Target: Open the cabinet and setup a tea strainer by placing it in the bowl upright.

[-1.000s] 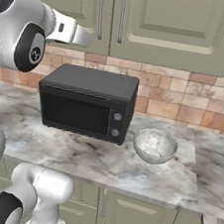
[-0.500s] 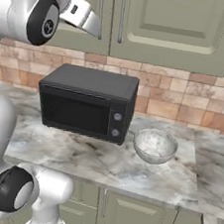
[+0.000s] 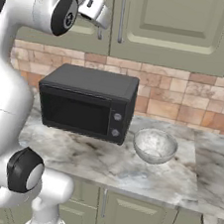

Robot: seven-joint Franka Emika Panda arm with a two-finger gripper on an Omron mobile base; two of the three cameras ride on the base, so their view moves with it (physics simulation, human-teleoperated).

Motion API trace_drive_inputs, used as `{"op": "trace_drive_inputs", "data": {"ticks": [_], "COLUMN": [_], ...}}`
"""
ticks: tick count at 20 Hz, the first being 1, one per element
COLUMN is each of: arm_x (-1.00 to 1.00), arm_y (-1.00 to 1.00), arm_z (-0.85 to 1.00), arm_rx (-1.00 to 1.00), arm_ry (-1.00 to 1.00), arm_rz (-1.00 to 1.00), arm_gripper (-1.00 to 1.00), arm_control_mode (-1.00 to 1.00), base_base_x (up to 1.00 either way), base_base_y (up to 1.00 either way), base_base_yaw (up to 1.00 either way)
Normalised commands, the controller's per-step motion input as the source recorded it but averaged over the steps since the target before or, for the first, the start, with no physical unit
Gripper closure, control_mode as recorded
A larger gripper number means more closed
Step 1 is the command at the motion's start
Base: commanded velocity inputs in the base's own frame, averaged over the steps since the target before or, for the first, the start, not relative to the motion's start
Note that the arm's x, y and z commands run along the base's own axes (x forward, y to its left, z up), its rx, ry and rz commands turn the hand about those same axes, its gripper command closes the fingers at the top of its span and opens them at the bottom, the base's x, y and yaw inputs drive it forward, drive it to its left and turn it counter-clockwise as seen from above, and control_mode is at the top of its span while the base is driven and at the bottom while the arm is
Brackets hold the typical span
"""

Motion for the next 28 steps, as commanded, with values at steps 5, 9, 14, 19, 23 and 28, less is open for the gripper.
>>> {"op": "trace_drive_inputs", "data": {"ticks": [5,9,14,19,23,28], "arm_x": [0.51,0.37,0.36,0.38,0.27,0.25], "arm_y": [-0.01,0.00,0.00,0.00,-0.02,0.00], "arm_z": [0.00,0.00,-0.04,-0.11,-0.21,-0.08], "arm_rx": [-0.03,-0.06,-0.05,0.00,0.00,0.00], "arm_ry": [0.00,0.00,0.00,0.00,0.00,-0.01], "arm_rz": [0.03,0.00,0.00,0.00,0.00,0.00], "arm_gripper": [-1.00,-1.00,-1.00,-1.00,-1.00,-1.00], "arm_control_mode": [-1.00,-1.00,-1.00,-1.00,-1.00,-1.00], "base_base_x": [0.00,0.00,0.00,0.00,0.00,0.00], "base_base_y": [0.00,0.00,0.00,0.00,0.00,0.00], "base_base_yaw": [0.00,0.00,0.00,0.00,0.00,0.00]}}
